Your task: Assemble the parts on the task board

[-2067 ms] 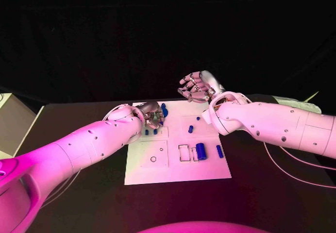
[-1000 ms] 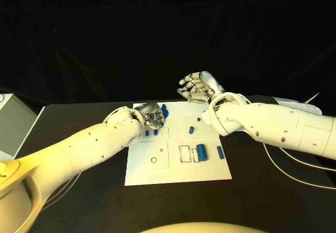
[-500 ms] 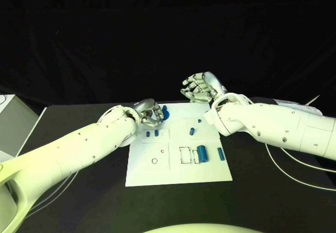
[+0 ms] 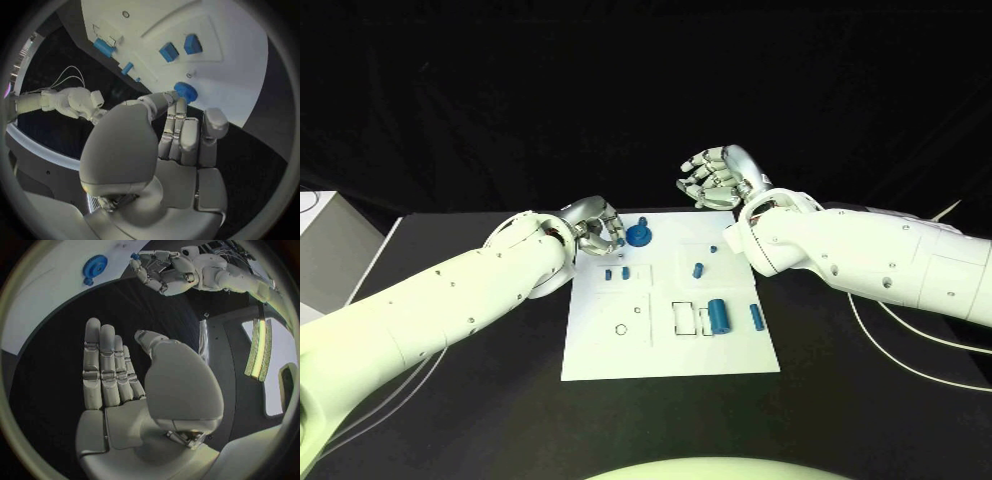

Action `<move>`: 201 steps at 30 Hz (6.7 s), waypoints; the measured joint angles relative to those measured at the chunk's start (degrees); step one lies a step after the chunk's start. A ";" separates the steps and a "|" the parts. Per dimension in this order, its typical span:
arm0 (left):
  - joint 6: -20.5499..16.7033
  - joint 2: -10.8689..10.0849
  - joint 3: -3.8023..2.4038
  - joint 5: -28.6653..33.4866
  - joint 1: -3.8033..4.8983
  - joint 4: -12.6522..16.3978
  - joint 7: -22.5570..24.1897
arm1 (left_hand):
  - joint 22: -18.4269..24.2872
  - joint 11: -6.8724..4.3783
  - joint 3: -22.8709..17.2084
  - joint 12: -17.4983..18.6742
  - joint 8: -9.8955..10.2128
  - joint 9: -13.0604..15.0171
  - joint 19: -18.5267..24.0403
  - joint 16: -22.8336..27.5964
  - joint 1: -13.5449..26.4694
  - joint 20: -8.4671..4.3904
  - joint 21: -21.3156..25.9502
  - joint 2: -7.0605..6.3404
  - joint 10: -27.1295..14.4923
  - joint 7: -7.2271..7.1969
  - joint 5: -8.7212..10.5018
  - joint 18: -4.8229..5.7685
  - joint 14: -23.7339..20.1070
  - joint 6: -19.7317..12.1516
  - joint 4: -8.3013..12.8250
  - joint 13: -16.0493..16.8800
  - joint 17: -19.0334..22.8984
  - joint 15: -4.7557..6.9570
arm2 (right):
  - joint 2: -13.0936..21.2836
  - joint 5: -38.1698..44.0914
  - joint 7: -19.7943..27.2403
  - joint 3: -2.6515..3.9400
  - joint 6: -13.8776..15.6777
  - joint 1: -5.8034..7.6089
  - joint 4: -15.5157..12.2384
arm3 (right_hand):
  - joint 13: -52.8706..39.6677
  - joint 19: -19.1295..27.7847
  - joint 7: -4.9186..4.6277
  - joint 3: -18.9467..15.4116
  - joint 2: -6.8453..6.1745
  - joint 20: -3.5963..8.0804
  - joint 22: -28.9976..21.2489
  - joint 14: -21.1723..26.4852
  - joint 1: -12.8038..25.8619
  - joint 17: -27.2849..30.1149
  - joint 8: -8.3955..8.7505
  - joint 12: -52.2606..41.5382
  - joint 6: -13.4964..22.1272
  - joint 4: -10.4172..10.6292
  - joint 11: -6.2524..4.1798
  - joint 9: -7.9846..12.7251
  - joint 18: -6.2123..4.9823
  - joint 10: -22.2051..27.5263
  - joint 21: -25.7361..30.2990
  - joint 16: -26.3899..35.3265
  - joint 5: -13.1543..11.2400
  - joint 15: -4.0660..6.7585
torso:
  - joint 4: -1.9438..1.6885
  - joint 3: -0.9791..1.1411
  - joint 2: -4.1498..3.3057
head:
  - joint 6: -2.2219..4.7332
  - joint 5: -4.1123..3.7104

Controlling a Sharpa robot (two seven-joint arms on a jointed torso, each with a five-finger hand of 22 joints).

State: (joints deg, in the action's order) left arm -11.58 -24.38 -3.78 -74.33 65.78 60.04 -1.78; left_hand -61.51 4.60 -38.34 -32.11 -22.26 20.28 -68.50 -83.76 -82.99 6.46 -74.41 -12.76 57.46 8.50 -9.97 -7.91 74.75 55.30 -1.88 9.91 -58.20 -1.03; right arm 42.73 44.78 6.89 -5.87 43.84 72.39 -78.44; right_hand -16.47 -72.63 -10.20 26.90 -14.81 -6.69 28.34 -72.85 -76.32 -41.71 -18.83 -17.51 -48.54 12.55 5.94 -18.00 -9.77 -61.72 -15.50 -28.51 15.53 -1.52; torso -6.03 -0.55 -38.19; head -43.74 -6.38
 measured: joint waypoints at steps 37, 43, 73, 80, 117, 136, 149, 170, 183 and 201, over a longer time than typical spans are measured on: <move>3.35 2.84 0.55 -0.84 -0.48 -5.96 -1.08 | 0.02 0.21 -0.31 0.50 0.33 -0.01 0.00 0.00 -0.01 0.00 0.02 -0.01 0.20 -0.21 0.00 -0.01 0.00 0.18 0.31 -0.05 0.65 0.00 | -0.69 -7.41 8.10 -0.03 1.41 -0.04 0.13 | 12.39 11.06 -1.27 1.02 1.17 -6.13 -14.93 12.39 -0.21 11.51 2.74 4.18 3.53 -3.71 3.69 2.96 0.03 5.14 11.64 19.72 2.56 -5.21 | 0.07 0.11 -0.07 | -0.41 0.23; 3.71 3.13 0.72 -0.82 -0.57 -5.92 -1.07 | 0.03 0.21 -0.31 0.50 0.46 -0.01 0.00 0.00 -0.01 0.00 0.02 -0.01 0.20 -0.06 0.00 0.00 0.00 0.34 0.31 -0.05 0.60 0.00 | -0.74 -7.79 8.47 -0.03 1.40 -0.04 0.17 | 12.44 11.06 -1.27 1.01 1.16 -6.13 -15.10 12.39 -0.21 11.65 2.73 4.18 3.52 -3.71 3.69 2.96 0.03 5.14 11.64 19.75 2.78 -5.21 | 0.08 0.05 -0.07 | -0.43 0.24; 4.12 4.09 1.48 -0.74 -0.50 -6.87 -1.08 | 0.04 0.21 -0.30 0.70 0.67 -0.04 0.01 0.00 -0.01 0.00 0.02 -0.01 0.20 -0.09 0.00 -0.01 -0.01 0.30 0.62 -0.03 0.82 0.00 | -0.86 -8.12 8.75 -0.03 1.37 -0.09 0.11 | 12.63 11.46 -1.27 1.33 1.40 -6.12 -16.04 12.60 0.03 12.42 2.73 4.18 3.52 -4.02 3.69 3.09 0.02 5.13 11.64 20.42 3.24 -5.42 | 0.10 0.07 -0.14 | -0.51 0.02; 4.18 4.21 1.62 -0.74 -0.47 -7.03 -1.05 | 0.03 0.21 -0.30 0.70 0.68 0.00 0.01 0.00 -0.01 0.00 0.02 -0.01 0.20 -0.10 0.00 -0.01 -0.01 0.29 0.62 -0.03 0.82 0.00 | -0.87 -8.14 8.76 -0.03 1.36 -0.09 0.09 | 12.63 11.46 -1.27 1.33 1.39 -6.12 -16.05 12.59 0.02 12.45 2.73 4.18 3.52 -4.02 3.69 3.13 0.03 5.13 11.64 20.42 3.24 -5.42 | 0.12 0.07 -0.15 | -0.65 -0.13; 4.03 2.73 2.02 -0.64 -0.76 -5.58 -1.44 | 1.74 0.52 -0.22 3.38 7.16 -1.35 1.25 0.00 1.06 0.81 0.53 -0.61 0.92 1.03 -0.02 -0.02 -0.43 -5.86 1.52 0.11 0.86 -0.43 | -0.61 -8.17 8.69 -0.03 1.24 -0.41 0.23 | 12.73 12.62 -1.27 1.01 1.38 -6.82 -18.06 13.21 0.01 14.10 3.00 4.18 3.52 -4.33 4.44 3.53 0.02 5.89 11.64 21.92 3.44 -6.04 | 0.07 0.00 -0.10 | -0.53 -0.42; 2.79 -3.00 -2.27 4.38 -0.82 -2.63 -1.11 | 17.22 3.00 0.15 7.29 8.40 -1.26 16.81 10.99 2.25 2.33 12.98 -1.28 -4.87 2.16 -0.02 -1.82 -20.16 -6.04 1.43 -0.99 27.26 -2.45 | 1.03 0.20 4.80 -0.03 -7.80 -0.50 3.66 | 12.80 -1.70 -0.42 -0.34 2.42 0.19 -15.55 -3.73 -4.08 13.18 2.40 4.51 -3.54 -11.26 0.85 4.37 0.04 -0.03 1.34 15.55 1.30 0.00 | -0.02 -0.12 0.11 | 0.15 -1.03; 1.92 -16.57 -6.84 31.55 -2.41 11.55 6.12 | 22.22 2.77 2.96 6.65 9.45 -1.06 15.76 16.61 3.86 2.05 19.37 -1.12 -4.20 2.37 -0.02 -1.82 -19.35 -5.83 -1.39 -1.52 31.94 -2.15 | 2.64 30.32 -3.30 -0.02 -22.50 -0.46 7.11 | 12.62 -8.81 1.93 4.35 -0.73 2.97 10.91 -11.28 -0.92 -9.44 5.77 13.64 -8.91 -11.11 -1.75 5.78 1.10 -8.91 -28.74 -15.18 -2.12 2.67 | -0.62 -0.51 0.48 | 0.74 -2.95; 2.90 -27.96 -11.56 47.51 -9.77 25.83 12.22 | 25.01 2.98 6.01 6.43 9.53 -0.75 14.41 17.76 4.43 2.34 22.88 -1.42 -4.41 2.47 -0.02 -1.81 -19.35 -5.31 -3.34 -1.70 32.73 -2.15 | 3.59 53.67 -15.41 -0.07 -29.43 -1.46 5.09 | 12.46 -11.19 2.53 1.62 -1.88 2.78 32.10 -11.28 0.23 -26.71 6.44 13.73 -8.68 -9.20 -1.95 4.80 3.19 -6.41 -48.22 -40.45 -4.02 2.67 | -1.05 -1.16 0.61 | 0.42 -3.86; 0.18 -28.85 -12.16 51.41 -10.49 27.28 13.68 | 25.23 2.98 6.17 6.43 9.53 -0.70 14.33 17.76 4.20 2.25 23.10 -1.19 -4.41 2.55 -0.03 -1.81 -19.35 -5.22 -3.50 -1.70 32.78 -2.15 | 2.45 53.15 -16.51 -0.21 -32.22 -3.22 6.15 | 12.51 -11.39 2.55 1.57 -1.45 2.57 34.06 -11.21 -0.19 -28.09 6.44 13.73 -9.32 -8.81 -1.84 4.61 4.07 -6.12 -50.04 -42.74 -3.86 2.61 | -0.94 -0.98 0.59 | 0.36 -4.02; -1.44 -28.95 -12.23 52.62 -10.62 27.45 14.21 | 25.49 2.98 6.33 6.20 9.53 -0.66 13.92 17.76 4.20 2.25 23.33 -1.19 -4.41 2.76 -0.03 -1.81 -19.36 -5.01 -3.66 -1.69 32.89 -2.15 | 0.51 49.73 -16.24 -0.22 -31.14 -4.32 7.89 | 12.48 -11.37 2.23 4.21 -0.42 2.15 35.06 -11.06 -0.58 -28.21 6.44 13.72 -10.12 -7.97 -1.54 4.22 4.06 -6.67 -50.89 -44.10 -2.67 2.45 | -1.01 -0.88 0.56 | 0.03 -3.49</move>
State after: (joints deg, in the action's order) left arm -13.02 -53.33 -16.01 -21.70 55.16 87.49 12.42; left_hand -36.02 7.58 -32.01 -25.91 -12.73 19.62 -54.58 -66.00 -78.79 8.71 -51.08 -13.95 53.05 11.25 -10.00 -9.72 55.39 50.29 -5.54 8.22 -25.31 -3.18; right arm 43.24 94.50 -9.36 -6.09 12.70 68.07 -70.55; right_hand -3.99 -84.00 -7.97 31.11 -15.23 -4.54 63.40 -83.91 -76.91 -69.92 -12.39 -3.79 -58.65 4.58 4.39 -13.78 -5.72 -68.39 -66.39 -72.61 12.86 0.93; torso -7.04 -1.43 -37.63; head -43.71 -9.87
